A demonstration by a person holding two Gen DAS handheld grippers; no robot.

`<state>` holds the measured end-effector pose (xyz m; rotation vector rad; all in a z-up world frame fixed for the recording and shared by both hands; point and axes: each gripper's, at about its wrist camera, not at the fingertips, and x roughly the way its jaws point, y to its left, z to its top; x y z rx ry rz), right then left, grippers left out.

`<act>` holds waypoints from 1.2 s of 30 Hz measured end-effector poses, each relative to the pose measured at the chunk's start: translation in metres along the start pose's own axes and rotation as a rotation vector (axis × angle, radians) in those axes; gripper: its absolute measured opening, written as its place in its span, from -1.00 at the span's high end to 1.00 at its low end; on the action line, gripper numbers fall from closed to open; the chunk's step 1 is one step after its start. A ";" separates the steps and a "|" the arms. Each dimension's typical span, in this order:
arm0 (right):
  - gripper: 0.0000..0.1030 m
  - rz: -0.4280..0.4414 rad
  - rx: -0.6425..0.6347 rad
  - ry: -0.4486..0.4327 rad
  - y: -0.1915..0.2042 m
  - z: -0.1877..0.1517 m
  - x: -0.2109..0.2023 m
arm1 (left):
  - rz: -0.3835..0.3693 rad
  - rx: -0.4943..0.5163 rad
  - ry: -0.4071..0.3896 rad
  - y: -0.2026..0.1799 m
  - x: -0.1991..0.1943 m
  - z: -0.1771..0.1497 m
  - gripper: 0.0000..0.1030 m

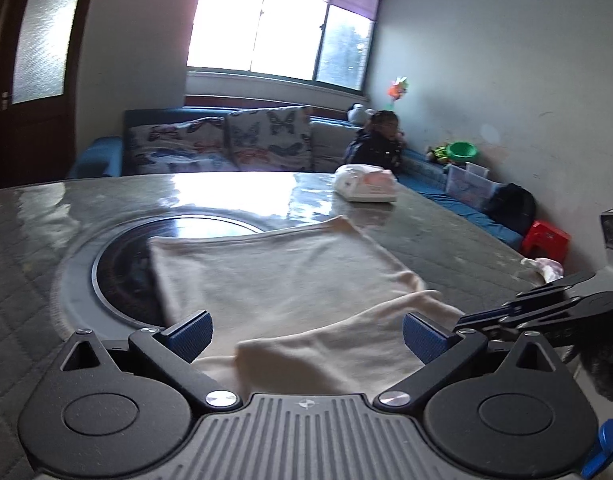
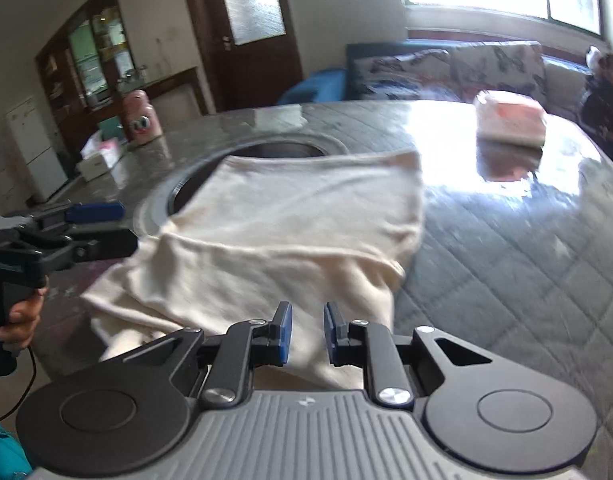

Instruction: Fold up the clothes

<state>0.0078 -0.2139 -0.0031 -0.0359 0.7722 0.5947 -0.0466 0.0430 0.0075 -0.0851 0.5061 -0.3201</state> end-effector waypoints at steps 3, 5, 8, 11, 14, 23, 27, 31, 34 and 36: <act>0.67 -0.012 0.001 0.008 -0.007 -0.001 0.000 | -0.030 0.026 0.009 -0.009 0.005 -0.002 -1.00; 0.67 -0.015 0.001 0.007 -0.011 0.000 -0.002 | -0.039 0.034 0.024 -0.011 0.011 -0.004 -0.98; 0.67 -0.018 -0.012 -0.036 -0.012 0.013 0.000 | -0.047 0.035 0.043 -0.011 0.016 -0.008 -0.88; 0.67 -0.017 -0.015 -0.066 -0.015 0.025 0.009 | -0.033 0.031 0.048 -0.010 0.020 -0.010 -0.73; 0.67 -0.015 -0.011 -0.062 -0.018 0.030 0.025 | -0.015 0.030 0.047 -0.008 0.023 -0.011 -0.51; 0.67 -0.040 -0.011 -0.049 -0.022 0.028 0.035 | 0.063 0.009 0.118 0.009 0.038 -0.019 0.32; 0.62 -0.071 -0.033 -0.049 -0.022 0.027 0.034 | 0.085 -0.003 0.125 0.017 0.025 -0.022 0.45; 0.59 -0.068 -0.075 -0.072 -0.011 0.028 0.027 | 0.098 0.005 0.102 0.019 0.012 -0.017 0.43; 0.49 -0.030 -0.120 -0.080 0.005 0.026 0.025 | 0.076 0.007 0.084 0.014 0.010 -0.014 0.31; 0.47 0.008 -0.158 -0.076 0.019 0.023 0.026 | 0.063 0.024 0.086 0.009 0.013 -0.014 0.29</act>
